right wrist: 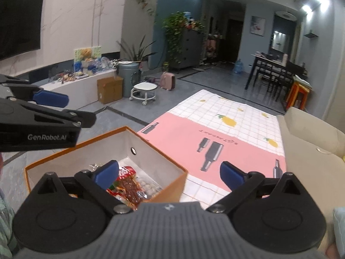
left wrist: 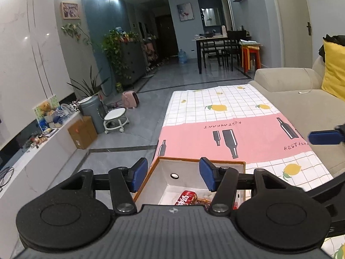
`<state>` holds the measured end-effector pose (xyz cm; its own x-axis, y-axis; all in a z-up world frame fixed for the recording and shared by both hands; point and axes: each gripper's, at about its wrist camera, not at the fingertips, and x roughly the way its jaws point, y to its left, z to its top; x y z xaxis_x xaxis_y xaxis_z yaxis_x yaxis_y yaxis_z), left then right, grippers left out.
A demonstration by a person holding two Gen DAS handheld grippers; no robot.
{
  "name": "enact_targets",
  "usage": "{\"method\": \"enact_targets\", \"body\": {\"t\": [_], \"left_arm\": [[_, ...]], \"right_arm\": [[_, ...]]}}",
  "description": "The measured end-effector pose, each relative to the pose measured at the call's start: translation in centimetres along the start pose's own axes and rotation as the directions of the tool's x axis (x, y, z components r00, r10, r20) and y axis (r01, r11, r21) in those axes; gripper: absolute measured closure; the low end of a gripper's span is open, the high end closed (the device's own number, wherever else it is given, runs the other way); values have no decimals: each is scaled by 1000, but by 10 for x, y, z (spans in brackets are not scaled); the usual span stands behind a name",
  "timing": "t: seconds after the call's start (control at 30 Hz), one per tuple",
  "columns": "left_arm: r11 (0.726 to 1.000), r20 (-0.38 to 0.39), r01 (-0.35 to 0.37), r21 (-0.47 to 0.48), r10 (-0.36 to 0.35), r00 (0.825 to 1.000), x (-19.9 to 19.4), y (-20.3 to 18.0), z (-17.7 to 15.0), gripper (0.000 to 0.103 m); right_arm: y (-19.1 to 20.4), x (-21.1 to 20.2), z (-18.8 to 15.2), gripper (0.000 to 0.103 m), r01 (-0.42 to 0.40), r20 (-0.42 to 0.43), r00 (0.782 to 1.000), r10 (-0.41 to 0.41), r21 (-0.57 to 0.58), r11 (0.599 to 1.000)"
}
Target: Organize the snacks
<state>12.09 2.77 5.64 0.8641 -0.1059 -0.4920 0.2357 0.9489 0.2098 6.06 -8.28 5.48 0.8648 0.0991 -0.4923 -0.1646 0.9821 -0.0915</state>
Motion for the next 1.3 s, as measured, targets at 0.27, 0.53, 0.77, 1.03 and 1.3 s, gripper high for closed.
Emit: {"method": "enact_targets", "body": {"t": [0.27,0.53,0.77,1.03,1.3], "left_arm": [[998,-44,28,54,-26,999,-15,-21,-28,32],[998,-140,45,37,-40,989,-23,-24,-60,27],[997,-188,69,24,-63,980,-20,-29,-80,27],[998,-255,57,11,-52,966,-11,-25,-88,27],[998,-268,70,-2,-68,961,-10,-22,-90,25]], "right_arm": [[-8,-28,-35,6,-6,-17,1000,7,77,997],[-5,-44,-78,5,2,-72,997,8,141,990],[8,-42,-94,5,20,-101,995,-11,94,995],[19,-37,-101,5,11,-123,992,-6,38,999],[23,-32,-101,5,15,-143,990,-10,38,999]]}}
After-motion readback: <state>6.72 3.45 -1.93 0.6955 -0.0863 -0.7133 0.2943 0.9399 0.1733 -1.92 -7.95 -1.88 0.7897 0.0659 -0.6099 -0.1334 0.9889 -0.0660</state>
